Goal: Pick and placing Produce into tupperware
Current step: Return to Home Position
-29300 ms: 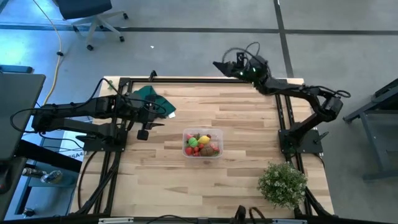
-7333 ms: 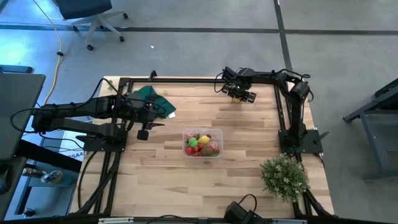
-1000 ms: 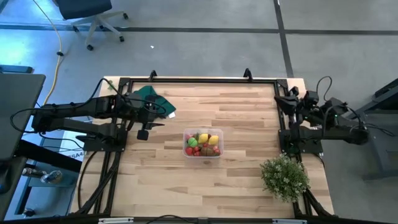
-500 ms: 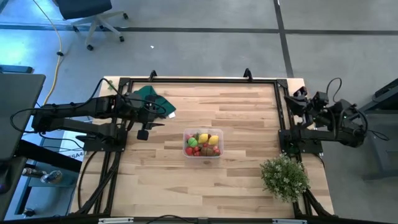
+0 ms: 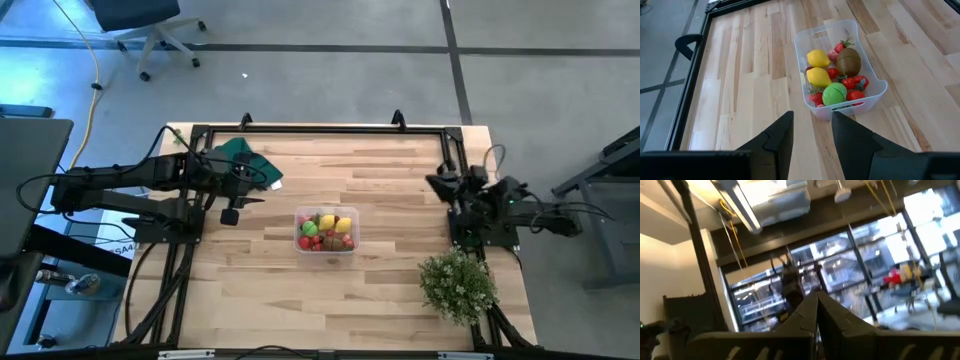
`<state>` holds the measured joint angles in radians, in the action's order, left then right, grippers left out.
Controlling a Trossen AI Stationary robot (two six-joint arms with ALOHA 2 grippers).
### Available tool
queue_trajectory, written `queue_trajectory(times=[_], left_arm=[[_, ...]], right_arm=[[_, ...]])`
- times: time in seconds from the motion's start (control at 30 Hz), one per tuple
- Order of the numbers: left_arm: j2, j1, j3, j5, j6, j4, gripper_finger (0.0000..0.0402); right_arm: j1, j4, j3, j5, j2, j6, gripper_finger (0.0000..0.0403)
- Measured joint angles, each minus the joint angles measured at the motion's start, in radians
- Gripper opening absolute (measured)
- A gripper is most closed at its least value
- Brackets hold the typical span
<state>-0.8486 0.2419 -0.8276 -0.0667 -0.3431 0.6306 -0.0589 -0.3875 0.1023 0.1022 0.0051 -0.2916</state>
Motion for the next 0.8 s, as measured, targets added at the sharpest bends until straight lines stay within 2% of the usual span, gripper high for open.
queue_trajectory(times=[0.23,0.5,0.8], left_arm=[[0.0,0.0,0.0,0.0,0.0,0.0,0.0122],[0.0,0.0,0.0,0.0,0.0,0.0,0.0122],[0.0,0.0,0.0,0.0,0.0,0.0,0.0122]], right_arm=[[0.0,0.009,-0.093,0.002,0.0,-0.064,0.0],[-0.001,0.355,-0.088,0.084,0.003,-0.201,0.0],[-0.002,0.366,-0.085,0.085,0.037,-0.202,0.0]])
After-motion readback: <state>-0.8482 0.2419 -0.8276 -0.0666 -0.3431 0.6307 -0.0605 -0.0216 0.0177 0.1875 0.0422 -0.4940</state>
